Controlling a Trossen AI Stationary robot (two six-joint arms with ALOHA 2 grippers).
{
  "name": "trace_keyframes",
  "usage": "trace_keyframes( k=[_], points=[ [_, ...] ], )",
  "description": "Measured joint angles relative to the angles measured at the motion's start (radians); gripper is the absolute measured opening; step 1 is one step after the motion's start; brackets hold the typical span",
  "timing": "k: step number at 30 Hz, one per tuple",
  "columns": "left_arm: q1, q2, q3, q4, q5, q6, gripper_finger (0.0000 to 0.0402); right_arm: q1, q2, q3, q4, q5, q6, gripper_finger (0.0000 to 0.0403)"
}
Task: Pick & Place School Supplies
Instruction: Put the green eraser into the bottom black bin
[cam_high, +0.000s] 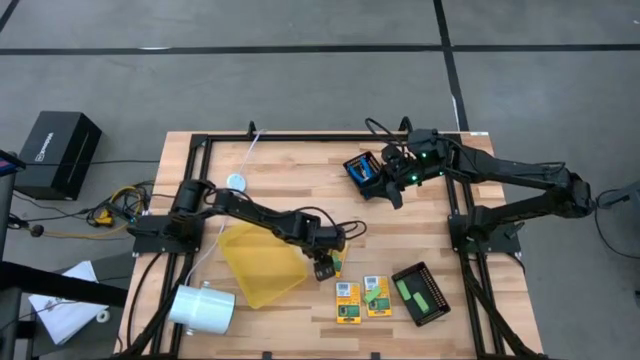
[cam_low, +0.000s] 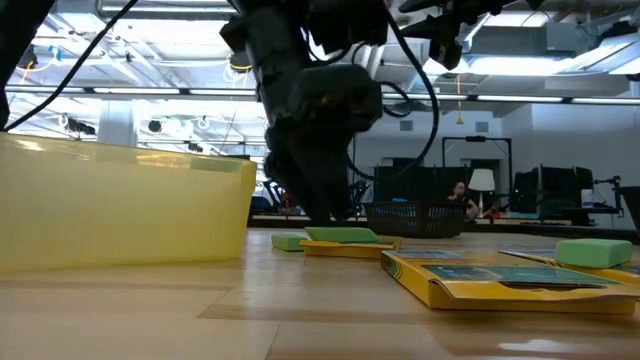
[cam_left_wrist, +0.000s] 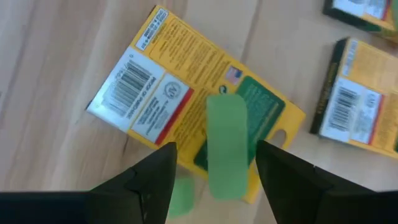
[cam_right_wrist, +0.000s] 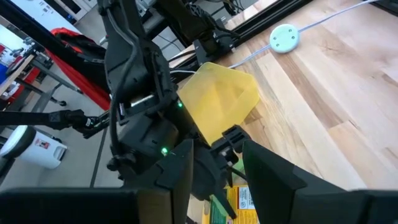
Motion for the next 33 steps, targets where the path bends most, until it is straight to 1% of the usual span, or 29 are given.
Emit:
trace_keyframes(
  k=[7, 15, 25, 33],
  points=[
    [-0.004, 0.061, 0.029, -0.004, 0.035, 0.000, 0.0214, 0.000, 0.000, 0.000, 0.001, 0.000, -0.025, 0.0131],
    [-0.006, 0.079, 0.063, -0.005, 0.046, 0.002, 0.0214, 0.000, 0.000, 0.000, 0.000, 0.000, -0.048, 0.0131],
    [-0.038, 0.085, 0.081, -0.005, 0.026, 0.009, 0.0214, -0.001, 0.000, 0.000, 0.000, 0.000, -0.059, 0.0131],
    [-0.045, 0.127, 0.083, -0.017, 0.023, 0.012, 0.0214, -0.001, 0.000, 0.000, 0.003, 0.000, -0.071, 0.0131]
  ],
)
